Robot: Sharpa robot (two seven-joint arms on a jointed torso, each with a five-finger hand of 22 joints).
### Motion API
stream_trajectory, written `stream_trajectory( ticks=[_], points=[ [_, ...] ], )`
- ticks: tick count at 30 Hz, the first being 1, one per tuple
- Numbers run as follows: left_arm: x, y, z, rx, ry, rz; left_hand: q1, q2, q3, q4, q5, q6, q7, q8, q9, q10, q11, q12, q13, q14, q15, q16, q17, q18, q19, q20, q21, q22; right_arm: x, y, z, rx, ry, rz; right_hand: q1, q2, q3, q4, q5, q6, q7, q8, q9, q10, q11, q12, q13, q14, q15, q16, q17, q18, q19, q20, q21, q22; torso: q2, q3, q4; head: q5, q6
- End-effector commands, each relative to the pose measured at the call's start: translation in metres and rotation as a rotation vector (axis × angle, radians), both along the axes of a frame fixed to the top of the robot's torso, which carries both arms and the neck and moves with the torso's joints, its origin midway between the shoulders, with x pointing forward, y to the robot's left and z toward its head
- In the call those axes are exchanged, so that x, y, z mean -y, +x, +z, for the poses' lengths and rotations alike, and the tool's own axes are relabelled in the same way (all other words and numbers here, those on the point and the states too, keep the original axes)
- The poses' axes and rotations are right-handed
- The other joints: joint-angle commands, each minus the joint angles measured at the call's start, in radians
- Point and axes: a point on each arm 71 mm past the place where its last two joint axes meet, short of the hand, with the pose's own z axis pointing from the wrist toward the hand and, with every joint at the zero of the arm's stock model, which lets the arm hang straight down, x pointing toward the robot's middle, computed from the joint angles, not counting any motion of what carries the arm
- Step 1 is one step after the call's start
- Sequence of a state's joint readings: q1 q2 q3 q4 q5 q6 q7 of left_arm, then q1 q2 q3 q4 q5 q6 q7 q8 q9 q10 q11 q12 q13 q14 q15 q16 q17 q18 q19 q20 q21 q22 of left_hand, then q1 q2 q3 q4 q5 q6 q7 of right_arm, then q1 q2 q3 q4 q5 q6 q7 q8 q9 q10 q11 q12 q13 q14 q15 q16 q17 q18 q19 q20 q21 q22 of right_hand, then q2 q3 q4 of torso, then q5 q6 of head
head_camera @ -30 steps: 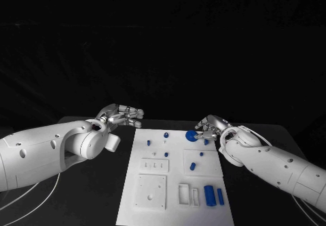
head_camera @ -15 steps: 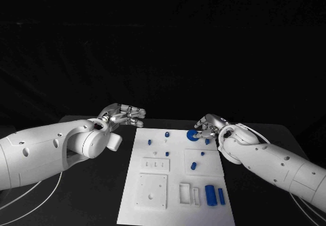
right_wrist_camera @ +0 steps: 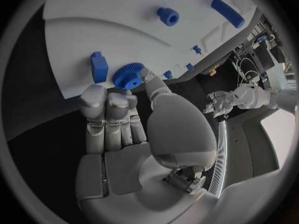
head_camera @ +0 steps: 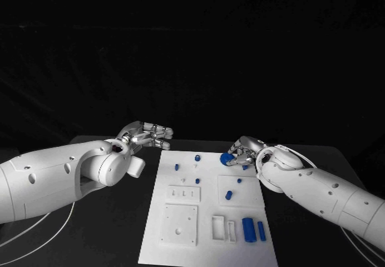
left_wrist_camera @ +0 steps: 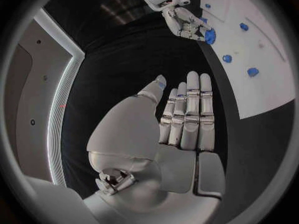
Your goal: Assemble the parts on the task board
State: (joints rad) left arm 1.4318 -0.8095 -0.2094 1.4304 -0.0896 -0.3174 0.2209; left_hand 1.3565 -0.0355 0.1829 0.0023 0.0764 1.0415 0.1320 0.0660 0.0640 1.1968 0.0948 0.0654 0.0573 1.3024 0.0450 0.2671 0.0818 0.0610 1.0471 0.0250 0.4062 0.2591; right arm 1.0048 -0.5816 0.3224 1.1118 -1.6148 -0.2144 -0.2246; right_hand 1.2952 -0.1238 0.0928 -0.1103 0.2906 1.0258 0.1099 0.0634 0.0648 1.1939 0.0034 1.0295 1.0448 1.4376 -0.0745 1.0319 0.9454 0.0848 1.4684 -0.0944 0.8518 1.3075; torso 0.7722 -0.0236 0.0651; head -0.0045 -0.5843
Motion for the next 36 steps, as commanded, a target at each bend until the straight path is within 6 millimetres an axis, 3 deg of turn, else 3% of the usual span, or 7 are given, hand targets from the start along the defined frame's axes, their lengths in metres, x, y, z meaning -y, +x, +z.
stream_trajectory(
  ticks=[1, 7, 14, 16, 18, 19, 36],
  points=[
    [0.003, 0.000, 0.001, 0.005, -0.005, -0.020, -0.007, -0.001, 0.001, -0.004, 0.002, -0.006, 0.004, -0.001, 0.001, -0.007, 0.002, -0.005, 0.001, -0.008, 0.000, 0.005, -0.001, -0.004, -0.007, 0.002, 0.007, 0.001, -0.002, -0.001, -0.005, -0.036, -0.031, 0.017, 0.009, 0.002, -0.003, 0.000, 0.006, 0.010, -0.003, 0.000, 0.000, 0.009, -0.002, 0.007, 0.005, 0.000, 0.004, 0.006, 0.003, 0.009, 0.033, 0.006, 0.005, 0.104, 0.000, -0.0001, 0.0004, 0.000, 0.000],
    [0.004, 0.000, 0.001, 0.005, -0.005, -0.021, -0.007, -0.001, 0.001, -0.004, 0.002, -0.006, 0.004, -0.001, 0.001, -0.007, 0.002, -0.005, 0.001, -0.008, 0.000, 0.005, -0.001, -0.004, -0.007, 0.002, 0.007, 0.001, -0.001, 0.000, -0.007, -0.051, -0.039, 0.013, -0.004, 0.015, 0.049, -0.003, 0.011, 0.039, -0.009, -0.002, -0.001, 0.026, -0.008, 0.029, 0.032, 0.003, 0.000, 0.014, 0.017, 0.006, 0.033, 0.002, 0.023, 0.106, 0.000, -0.0003, 0.0004, 0.001, -0.002],
    [0.004, 0.000, 0.001, 0.004, -0.005, -0.023, -0.009, 0.000, 0.001, -0.002, 0.003, -0.006, 0.003, -0.001, 0.001, -0.008, 0.002, -0.005, 0.001, -0.007, 0.000, 0.005, -0.001, -0.004, -0.007, 0.002, 0.007, 0.001, -0.002, 0.000, -0.008, -0.059, -0.053, 0.011, -0.037, 0.003, 0.157, -0.028, 0.020, 0.067, -0.014, -0.002, 0.000, 0.048, -0.012, 0.062, 0.076, 0.004, -0.003, 0.024, 0.026, 0.002, 0.033, -0.002, 0.052, 0.109, 0.000, 0.0005, -0.0015, 0.001, -0.003],
    [0.005, 0.000, 0.001, 0.003, -0.005, -0.024, -0.009, 0.000, 0.001, -0.002, 0.003, -0.006, 0.003, -0.001, 0.001, -0.008, 0.002, -0.005, 0.001, -0.007, 0.000, 0.005, -0.001, -0.004, -0.007, 0.002, 0.007, 0.001, -0.002, 0.000, -0.008, -0.054, -0.059, 0.009, -0.040, 0.003, 0.162, -0.030, 0.002, 0.071, -0.016, -0.001, 0.000, 0.054, -0.012, 0.070, 0.086, 0.004, -0.003, 0.025, 0.028, 0.001, 0.033, -0.002, 0.055, 0.109, 0.000, 0.0006, -0.0012, 0.001, -0.003],
    [0.005, 0.000, 0.001, 0.003, -0.004, -0.025, -0.009, 0.000, 0.001, -0.002, 0.003, -0.006, 0.003, -0.001, 0.001, -0.008, 0.002, -0.005, 0.001, -0.007, 0.000, 0.005, -0.001, -0.004, -0.007, 0.002, 0.007, 0.001, -0.004, 0.000, -0.007, -0.048, -0.064, 0.005, -0.047, -0.002, 0.149, -0.021, -0.071, 0.071, -0.017, -0.001, 0.000, 0.063, -0.012, 0.080, 0.096, 0.005, -0.003, 0.028, 0.029, 0.001, 0.033, -0.002, 0.057, 0.109, 0.000, 0.0003, -0.0007, 0.000, -0.003],
    [0.005, 0.000, 0.001, 0.003, -0.004, -0.025, -0.009, 0.000, 0.001, -0.002, 0.003, -0.006, 0.003, -0.001, 0.001, -0.008, 0.002, -0.005, 0.001, -0.007, 0.000, 0.005, -0.001, -0.004, -0.007, 0.002, 0.007, 0.001, -0.005, 0.000, -0.007, -0.044, -0.067, 0.003, -0.039, -0.003, 0.140, -0.010, -0.075, 0.074, -0.017, -0.003, -0.001, 0.065, -0.012, 0.084, 0.102, 0.005, -0.003, 0.030, 0.031, 0.001, 0.034, -0.002, 0.061, 0.110, 0.000, 0.0005, -0.0007, 0.000, -0.002],
    [0.004, 0.000, 0.000, 0.002, 0.001, -0.022, -0.009, 0.002, 0.001, -0.002, 0.003, -0.006, 0.002, -0.001, 0.001, -0.008, 0.002, -0.005, 0.001, -0.007, 0.000, 0.005, -0.001, -0.004, -0.007, 0.002, 0.008, 0.001, -0.030, -0.014, 0.018, 0.164, -0.079, 0.016, -0.049, -0.031, 0.271, -0.011, 0.027, 0.116, -0.029, -0.002, 0.000, 0.116, -0.022, 0.147, 0.185, 0.006, -0.011, 0.044, 0.036, -0.009, 0.037, -0.011, 0.105, 0.117, 0.000, 0.0008, -0.0011, 0.001, 0.001]
  ],
)
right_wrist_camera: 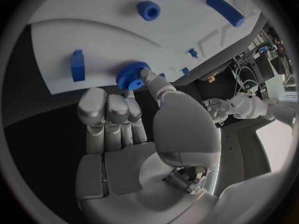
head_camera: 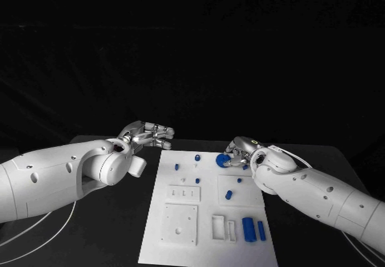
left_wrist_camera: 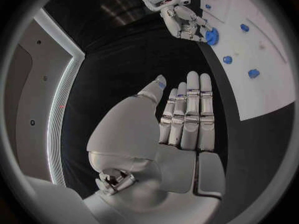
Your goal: Assemble the parts on the task board
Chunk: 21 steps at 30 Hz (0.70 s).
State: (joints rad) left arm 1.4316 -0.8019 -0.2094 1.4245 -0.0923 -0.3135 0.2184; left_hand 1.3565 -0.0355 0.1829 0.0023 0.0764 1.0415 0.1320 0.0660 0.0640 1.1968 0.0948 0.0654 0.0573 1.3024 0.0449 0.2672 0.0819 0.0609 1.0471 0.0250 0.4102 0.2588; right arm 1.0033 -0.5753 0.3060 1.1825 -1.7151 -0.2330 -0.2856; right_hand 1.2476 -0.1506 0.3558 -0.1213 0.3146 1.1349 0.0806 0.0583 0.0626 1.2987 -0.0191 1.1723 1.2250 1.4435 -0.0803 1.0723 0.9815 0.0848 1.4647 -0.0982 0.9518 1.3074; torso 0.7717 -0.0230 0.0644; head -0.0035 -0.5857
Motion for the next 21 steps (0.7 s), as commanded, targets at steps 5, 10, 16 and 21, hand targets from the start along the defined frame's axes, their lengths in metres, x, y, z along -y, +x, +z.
stream_trajectory(
  ticks=[5, 10, 16, 21],
  points=[
    [0.001, -0.001, 0.001, 0.003, -0.002, -0.015, -0.009, 0.002, 0.002, -0.003, 0.004, -0.006, 0.002, -0.001, 0.001, -0.008, 0.002, -0.005, 0.001, -0.007, 0.000, 0.005, -0.001, -0.004, -0.007, 0.002, 0.004, 0.001, -0.015, -0.011, 0.022, 0.166, 0.012, 0.008, -0.003, -0.010, 0.024, 0.000, 0.016, 0.013, -0.001, 0.004, 0.002, 0.018, -0.002, 0.011, 0.017, 0.001, -0.006, 0.007, -0.001, -0.010, 0.042, -0.009, 0.012, 0.118, -0.001, -0.0014, -0.0014, 0.001, 0.004],
    [0.001, -0.001, 0.001, 0.003, -0.002, -0.014, -0.009, 0.002, 0.002, -0.003, 0.004, -0.006, 0.002, -0.001, 0.001, -0.008, 0.002, -0.005, 0.001, -0.007, 0.000, 0.005, -0.001, -0.004, -0.007, 0.002, 0.004, 0.001, -0.027, -0.018, 0.030, 0.192, 0.026, 0.040, -0.004, -0.010, 0.027, 0.001, 0.018, 0.015, -0.001, 0.004, 0.002, 0.020, -0.001, 0.014, 0.020, 0.000, -0.006, 0.008, 0.000, -0.010, 0.042, -0.009, 0.014, 0.118, 0.000, -0.0018, -0.0007, 0.003, 0.008],
    [0.002, -0.002, 0.001, 0.003, -0.002, -0.014, -0.009, 0.002, 0.002, -0.003, 0.004, -0.006, 0.002, -0.001, 0.001, -0.008, 0.002, -0.005, 0.001, -0.007, 0.000, 0.005, -0.001, -0.004, -0.007, 0.002, 0.004, 0.001, -0.044, -0.023, 0.026, 0.183, 0.015, 0.079, -0.007, -0.012, 0.030, 0.004, 0.009, 0.013, -0.001, 0.004, 0.002, 0.019, -0.001, 0.010, 0.022, 0.000, -0.006, 0.007, -0.003, -0.011, 0.040, -0.008, 0.015, 0.118, 0.001, -0.0015, 0.0007, 0.007, 0.010],
    [0.003, -0.002, 0.001, 0.003, -0.003, -0.018, -0.009, 0.002, 0.002, -0.003, 0.004, -0.006, 0.002, -0.001, 0.001, -0.008, 0.002, -0.005, 0.001, -0.007, 0.000, 0.005, -0.001, -0.004, -0.007, 0.002, 0.004, 0.001, -0.058, -0.025, 0.015, 0.165, -0.013, 0.111, -0.004, -0.013, 0.029, 0.003, 0.004, 0.014, -0.001, 0.004, 0.002, 0.019, -0.001, 0.009, 0.023, 0.000, -0.006, 0.006, -0.005, -0.011, 0.040, -0.008, 0.016, 0.118, 0.003, -0.0008, 0.0047, 0.005, 0.012]
  ],
)
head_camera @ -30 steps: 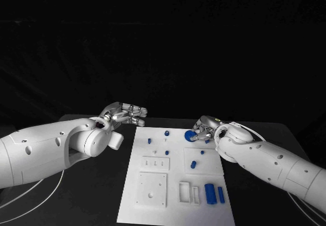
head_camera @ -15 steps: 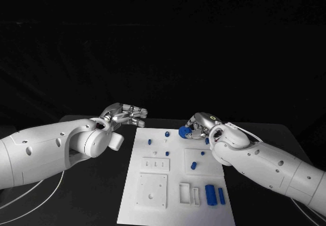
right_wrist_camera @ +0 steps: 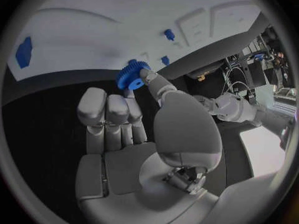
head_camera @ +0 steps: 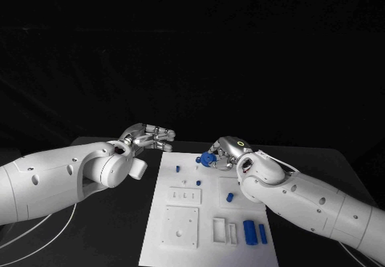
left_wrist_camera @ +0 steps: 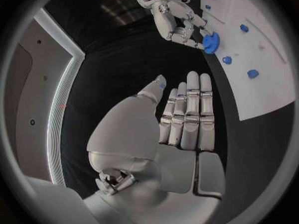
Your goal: Assemble the parts on the task board
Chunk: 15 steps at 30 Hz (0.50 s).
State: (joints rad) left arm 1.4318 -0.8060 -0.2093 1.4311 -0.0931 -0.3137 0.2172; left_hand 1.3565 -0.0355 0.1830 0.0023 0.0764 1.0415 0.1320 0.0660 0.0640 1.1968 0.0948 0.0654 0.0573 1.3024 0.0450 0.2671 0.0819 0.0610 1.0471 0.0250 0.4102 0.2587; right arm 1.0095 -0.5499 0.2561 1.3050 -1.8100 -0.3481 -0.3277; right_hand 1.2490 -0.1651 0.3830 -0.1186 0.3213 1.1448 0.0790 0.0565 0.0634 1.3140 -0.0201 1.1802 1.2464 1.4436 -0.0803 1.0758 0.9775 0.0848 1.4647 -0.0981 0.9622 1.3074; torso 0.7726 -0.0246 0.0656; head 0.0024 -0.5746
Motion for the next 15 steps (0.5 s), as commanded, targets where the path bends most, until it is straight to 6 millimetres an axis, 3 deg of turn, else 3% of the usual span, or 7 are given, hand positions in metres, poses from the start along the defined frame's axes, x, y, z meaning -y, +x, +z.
stream_trajectory(
  ticks=[1, 15],
  points=[
    [0.004, -0.001, 0.001, 0.004, -0.003, -0.017, -0.009, 0.002, 0.002, -0.003, 0.004, -0.006, 0.002, -0.001, 0.001, -0.008, 0.002, -0.005, 0.001, -0.007, 0.000, 0.005, -0.001, -0.004, -0.007, 0.002, 0.004, 0.001, -0.007, 0.000, -0.003, 0.017, -0.030, 0.012, -0.006, 0.002, 0.002, 0.001, -0.003, 0.004, 0.000, 0.006, 0.001, 0.004, 0.000, 0.001, 0.001, 0.000, -0.006, 0.003, -0.001, -0.011, 0.040, -0.008, 0.006, 0.118, 0.002, 0.0003, 0.0049, -0.001, 0.000],
    [0.009, 0.000, 0.001, 0.001, -0.004, -0.031, -0.009, 0.001, 0.004, -0.005, 0.004, -0.006, 0.002, -0.001, 0.001, -0.008, 0.002, -0.005, 0.001, -0.007, -0.001, 0.006, -0.001, -0.004, -0.007, 0.002, 0.005, 0.002, -0.034, 0.000, -0.016, -0.001, -0.053, 0.051, -0.003, 0.003, -0.006, 0.003, -0.015, -0.002, 0.002, 0.005, 0.001, 0.003, 0.001, -0.002, 0.003, -0.001, -0.005, 0.000, -0.006, -0.010, 0.040, -0.008, 0.004, 0.118, 0.002, 0.0000, 0.0027, 0.000, -0.005]
  ],
)
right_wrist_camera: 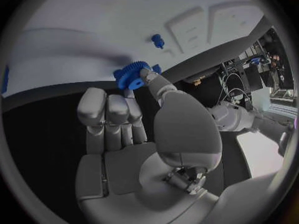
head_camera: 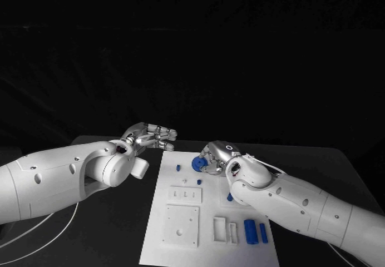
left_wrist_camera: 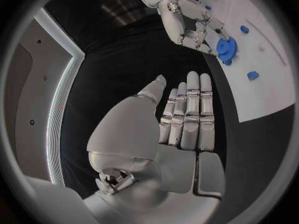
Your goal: Assemble the parts on the task board
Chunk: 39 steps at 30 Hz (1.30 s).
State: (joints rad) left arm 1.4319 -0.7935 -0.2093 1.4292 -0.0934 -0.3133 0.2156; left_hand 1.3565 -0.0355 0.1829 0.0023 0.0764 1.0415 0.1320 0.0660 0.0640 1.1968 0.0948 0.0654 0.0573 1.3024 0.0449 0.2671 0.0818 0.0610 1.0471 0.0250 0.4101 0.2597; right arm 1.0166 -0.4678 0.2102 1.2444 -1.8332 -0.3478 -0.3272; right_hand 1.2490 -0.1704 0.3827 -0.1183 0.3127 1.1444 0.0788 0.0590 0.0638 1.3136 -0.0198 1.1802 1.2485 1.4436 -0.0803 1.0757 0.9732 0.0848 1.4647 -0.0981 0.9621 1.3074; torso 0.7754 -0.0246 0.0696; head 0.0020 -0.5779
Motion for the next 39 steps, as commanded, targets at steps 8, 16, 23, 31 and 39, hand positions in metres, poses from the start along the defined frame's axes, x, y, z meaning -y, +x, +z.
stream_trajectory(
  ticks=[8, 16, 23, 31, 39],
  points=[
    [0.005, 0.000, 0.001, 0.000, -0.004, -0.026, -0.009, 0.001, 0.004, -0.005, 0.004, -0.006, 0.002, -0.001, 0.001, -0.008, 0.002, -0.005, 0.001, -0.007, 0.000, 0.006, -0.001, -0.004, -0.007, 0.002, 0.005, 0.001, -0.008, 0.003, -0.004, 0.003, -0.033, 0.008, -0.005, 0.008, -0.010, 0.005, -0.009, -0.003, 0.002, 0.003, 0.001, 0.002, 0.001, -0.005, -0.001, -0.001, -0.005, -0.001, -0.004, -0.010, 0.039, -0.008, 0.004, 0.118, -0.001, 0.0004, -0.0030, 0.002, -0.002],
    [0.007, 0.000, 0.001, -0.001, -0.003, -0.029, -0.013, 0.001, 0.003, -0.004, 0.003, -0.006, 0.003, -0.001, 0.001, -0.009, 0.003, -0.005, 0.001, -0.008, 0.000, 0.005, -0.001, -0.004, -0.008, 0.002, 0.006, 0.001, -0.013, 0.005, -0.011, -0.029, -0.066, 0.014, -0.005, 0.009, -0.028, 0.015, -0.025, -0.016, 0.005, 0.002, 0.000, -0.005, 0.003, -0.017, -0.008, -0.003, -0.004, -0.008, -0.011, -0.009, 0.037, -0.006, -0.005, 0.116, -0.001, 0.0010, -0.0024, 0.003, 0.000],
    [0.009, 0.001, 0.000, -0.003, -0.003, -0.034, -0.013, 0.001, 0.003, -0.004, 0.003, -0.006, 0.003, -0.001, 0.001, -0.009, 0.003, -0.005, 0.001, -0.008, 0.000, 0.005, -0.001, -0.004, -0.008, 0.002, 0.006, 0.001, -0.016, 0.006, -0.015, -0.043, -0.080, 0.019, 0.000, 0.009, -0.052, 0.027, -0.036, -0.019, 0.005, 0.003, 0.000, -0.008, 0.004, -0.022, -0.011, -0.003, -0.003, -0.012, -0.014, -0.007, 0.037, -0.005, -0.009, 0.116, -0.001, -0.0003, -0.0031, 0.003, -0.002],
    [0.010, 0.001, 0.000, -0.005, -0.003, -0.035, -0.013, 0.000, 0.000, -0.004, 0.003, -0.008, 0.003, -0.001, 0.001, -0.010, 0.003, -0.005, 0.001, -0.008, 0.000, 0.005, -0.001, -0.004, -0.007, 0.003, 0.004, -0.001, -0.019, 0.006, -0.018, -0.060, -0.081, 0.021, 0.002, 0.007, -0.103, 0.055, -0.059, -0.045, 0.011, 0.003, 0.000, -0.018, 0.008, -0.038, -0.024, -0.004, 0.000, -0.020, -0.019, -0.004, 0.036, -0.002, -0.022, 0.114, -0.001, 0.0012, -0.0054, 0.004, -0.003],
    [0.010, 0.001, 0.000, -0.007, -0.002, -0.036, -0.015, 0.001, -0.001, -0.002, 0.003, -0.010, 0.004, -0.001, 0.001, -0.011, 0.003, -0.005, 0.001, -0.009, 0.001, 0.005, -0.001, -0.004, -0.008, 0.003, 0.004, -0.001, -0.016, 0.008, -0.019, -0.082, -0.063, 0.010, -0.054, -0.008, -0.175, 0.271, -0.205, -0.085, 0.016, 0.004, -0.001, -0.019, 0.015, -0.036, -0.031, -0.003, 0.005, -0.016, -0.012, 0.003, 0.040, 0.005, -0.023, 0.115, -0.001, 0.0018, -0.0058, 0.004, -0.002]
  ],
)
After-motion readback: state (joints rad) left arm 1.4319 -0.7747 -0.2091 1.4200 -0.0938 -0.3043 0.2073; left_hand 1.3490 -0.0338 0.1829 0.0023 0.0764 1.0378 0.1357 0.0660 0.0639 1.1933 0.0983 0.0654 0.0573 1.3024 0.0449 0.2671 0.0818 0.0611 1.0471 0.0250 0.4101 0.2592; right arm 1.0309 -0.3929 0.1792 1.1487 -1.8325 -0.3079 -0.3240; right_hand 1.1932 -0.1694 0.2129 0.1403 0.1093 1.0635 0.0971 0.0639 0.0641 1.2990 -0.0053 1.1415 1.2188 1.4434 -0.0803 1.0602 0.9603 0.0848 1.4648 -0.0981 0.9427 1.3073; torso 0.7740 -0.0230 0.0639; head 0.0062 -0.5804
